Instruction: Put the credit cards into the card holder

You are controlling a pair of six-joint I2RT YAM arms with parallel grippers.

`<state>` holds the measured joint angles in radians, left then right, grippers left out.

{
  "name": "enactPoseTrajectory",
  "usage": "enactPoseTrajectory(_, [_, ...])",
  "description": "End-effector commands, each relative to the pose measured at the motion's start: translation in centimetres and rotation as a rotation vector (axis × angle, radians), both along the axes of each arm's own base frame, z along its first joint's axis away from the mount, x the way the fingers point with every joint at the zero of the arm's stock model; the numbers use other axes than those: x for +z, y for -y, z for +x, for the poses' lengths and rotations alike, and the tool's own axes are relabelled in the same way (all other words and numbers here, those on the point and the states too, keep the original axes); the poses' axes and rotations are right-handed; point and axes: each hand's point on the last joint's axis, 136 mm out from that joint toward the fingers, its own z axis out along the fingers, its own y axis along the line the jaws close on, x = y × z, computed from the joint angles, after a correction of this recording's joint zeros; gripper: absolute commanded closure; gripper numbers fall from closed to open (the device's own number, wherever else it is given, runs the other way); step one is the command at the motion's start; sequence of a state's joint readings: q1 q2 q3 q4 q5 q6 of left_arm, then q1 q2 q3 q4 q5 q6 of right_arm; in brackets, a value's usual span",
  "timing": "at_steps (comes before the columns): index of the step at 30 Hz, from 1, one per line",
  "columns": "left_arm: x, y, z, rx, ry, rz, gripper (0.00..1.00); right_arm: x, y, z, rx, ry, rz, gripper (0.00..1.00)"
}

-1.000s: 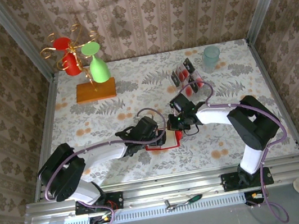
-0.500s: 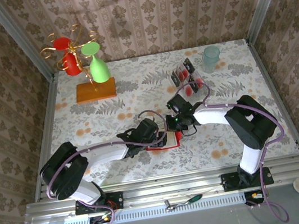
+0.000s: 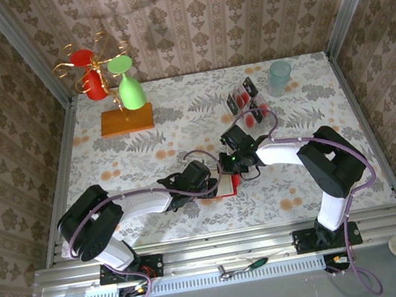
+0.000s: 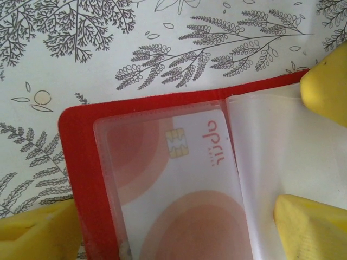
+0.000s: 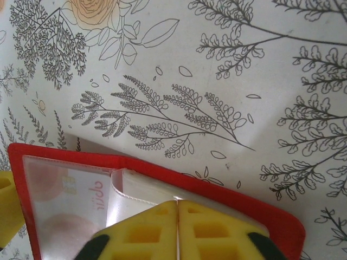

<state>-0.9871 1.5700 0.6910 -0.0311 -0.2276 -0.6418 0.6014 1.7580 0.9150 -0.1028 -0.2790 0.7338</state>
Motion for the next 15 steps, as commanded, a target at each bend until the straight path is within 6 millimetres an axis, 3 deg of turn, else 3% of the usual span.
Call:
enactPoseTrajectory(1, [-1.5, -0.2, -0.9, -0.024, -0.032, 0.018, 0.12, 1.1, -0.7, -0.1, 0.024, 0.010, 0.024, 0.77])
enactPoseTrajectory(4, [-1.6, -0.2, -1.0, -0.023, -0.033, 0.016, 0.12, 3.0, -0.6, 0.2, 0.022, 0.053, 0.036, 0.65])
enactPoseTrajectory(7, [-1.6, -0.1, -1.0, -0.022, -0.033, 0.013, 0.12, 4.1, 0.3, 0.0, -0.011, 0.073, 0.027, 0.60])
enactPoseTrajectory(15, [-1.5, -0.1, -1.1, -0.021, -0.031, 0.008, 0.12, 3.3, 1.0, -1.9, -0.079, 0.030, 0.061, 0.58])
